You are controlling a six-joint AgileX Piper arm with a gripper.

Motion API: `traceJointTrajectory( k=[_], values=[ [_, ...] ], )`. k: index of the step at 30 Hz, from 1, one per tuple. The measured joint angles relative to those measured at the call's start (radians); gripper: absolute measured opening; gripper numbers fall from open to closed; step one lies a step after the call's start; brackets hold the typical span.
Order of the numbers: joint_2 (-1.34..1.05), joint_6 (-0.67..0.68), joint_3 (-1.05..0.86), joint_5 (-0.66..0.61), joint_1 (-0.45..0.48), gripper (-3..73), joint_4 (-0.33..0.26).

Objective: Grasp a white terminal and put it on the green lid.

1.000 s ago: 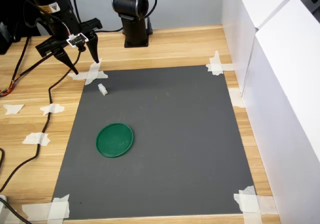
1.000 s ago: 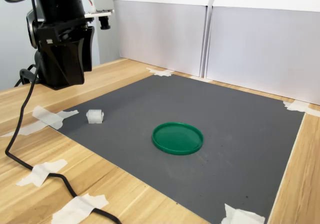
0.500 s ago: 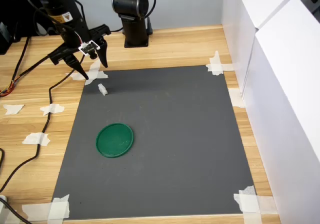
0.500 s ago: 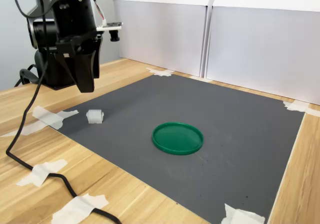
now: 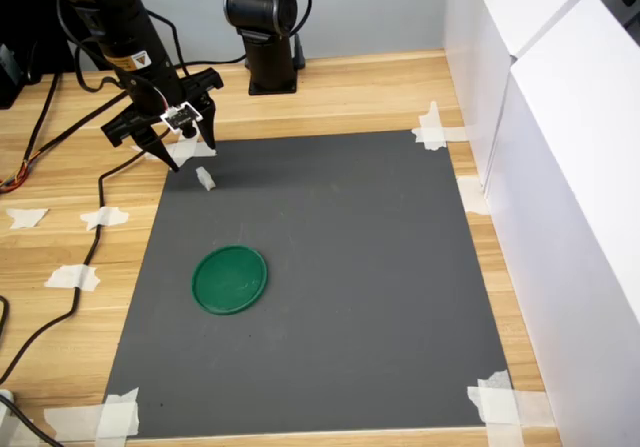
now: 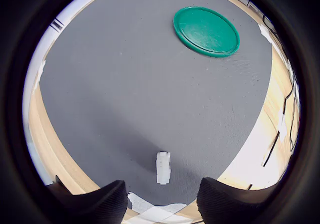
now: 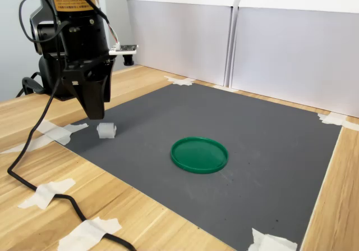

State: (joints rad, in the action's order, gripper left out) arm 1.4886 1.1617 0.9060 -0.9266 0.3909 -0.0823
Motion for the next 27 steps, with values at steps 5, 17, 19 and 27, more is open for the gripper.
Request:
traceJointTrajectory(
  k=[5,17,19,27],
  values=[
    [0.002,0.007,-0.001,-0.02,0.0,58.5,0.001],
    [0.022,0.016,-0.036,0.052,0.0,58.0,0.012],
    [0.022,0.027,-0.056,0.081,0.0,57.9,0.014],
    [0.041,0.065,-0.078,0.116,0.0,57.8,-0.012]
  ],
)
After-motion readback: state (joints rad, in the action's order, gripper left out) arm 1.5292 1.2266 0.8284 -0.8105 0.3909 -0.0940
